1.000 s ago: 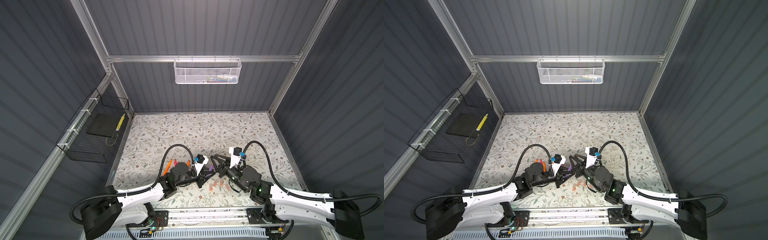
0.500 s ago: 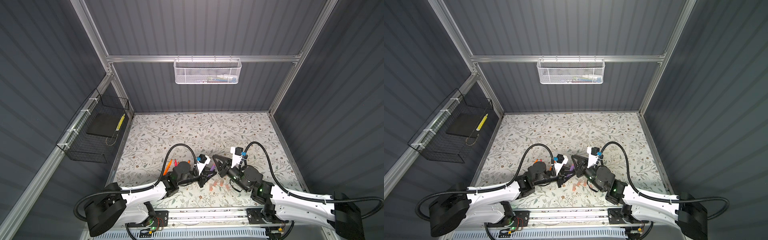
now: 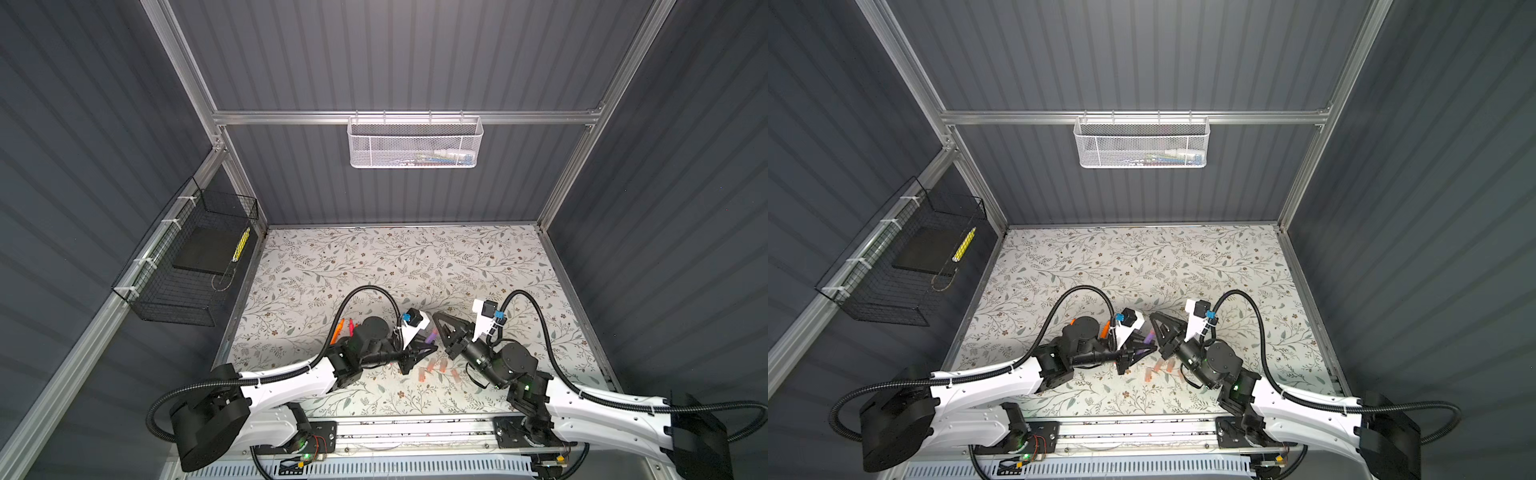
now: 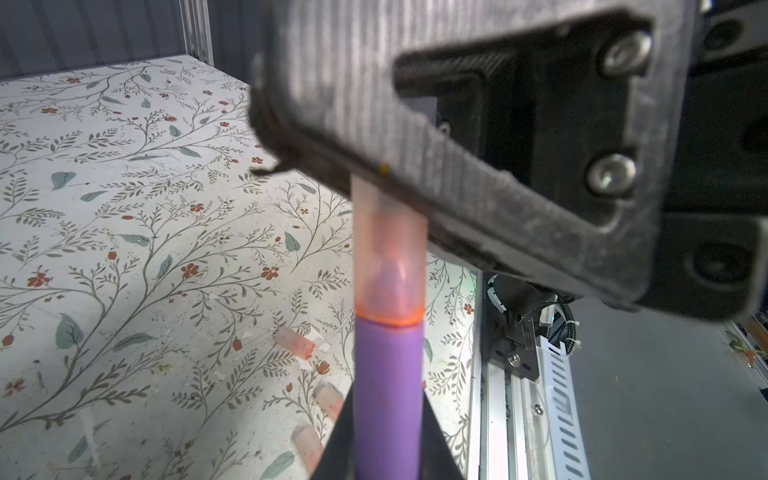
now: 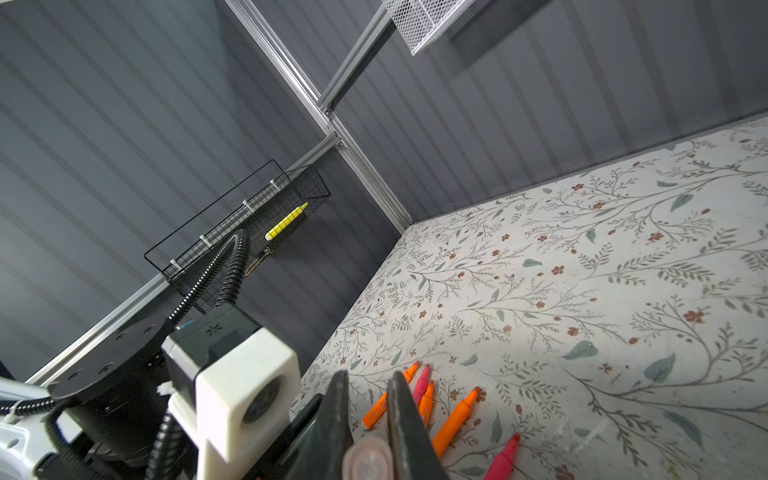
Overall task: Insert the pens into the pen caps
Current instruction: 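Press the pink cap further down over the purple marker with the right gripper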
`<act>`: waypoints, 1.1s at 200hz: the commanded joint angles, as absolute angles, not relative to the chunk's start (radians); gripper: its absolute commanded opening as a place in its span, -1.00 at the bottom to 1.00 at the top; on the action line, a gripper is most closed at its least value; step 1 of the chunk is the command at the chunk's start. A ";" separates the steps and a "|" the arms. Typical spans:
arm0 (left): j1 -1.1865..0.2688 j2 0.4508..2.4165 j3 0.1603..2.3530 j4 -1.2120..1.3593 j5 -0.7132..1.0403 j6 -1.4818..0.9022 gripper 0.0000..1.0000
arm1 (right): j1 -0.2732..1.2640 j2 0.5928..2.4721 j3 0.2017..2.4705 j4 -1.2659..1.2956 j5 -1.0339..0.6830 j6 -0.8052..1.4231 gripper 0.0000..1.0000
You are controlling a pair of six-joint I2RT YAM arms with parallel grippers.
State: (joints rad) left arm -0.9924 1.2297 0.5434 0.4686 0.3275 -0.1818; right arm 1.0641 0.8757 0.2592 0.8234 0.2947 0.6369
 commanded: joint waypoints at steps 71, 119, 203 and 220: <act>-0.980 1.170 0.665 0.502 0.037 -0.043 -1.00 | 1.192 1.107 0.310 0.761 0.184 0.668 -1.00; -0.916 1.158 0.669 0.491 0.260 -0.084 -1.00 | 1.193 1.126 0.274 0.856 0.118 0.611 -1.00; -0.846 1.102 0.632 0.526 0.303 -0.108 -1.00 | 1.226 1.149 0.255 0.911 0.071 0.599 -1.00; -0.847 1.097 0.626 0.531 0.187 -0.107 -1.00 | 1.231 1.210 0.274 0.910 0.101 0.656 -1.00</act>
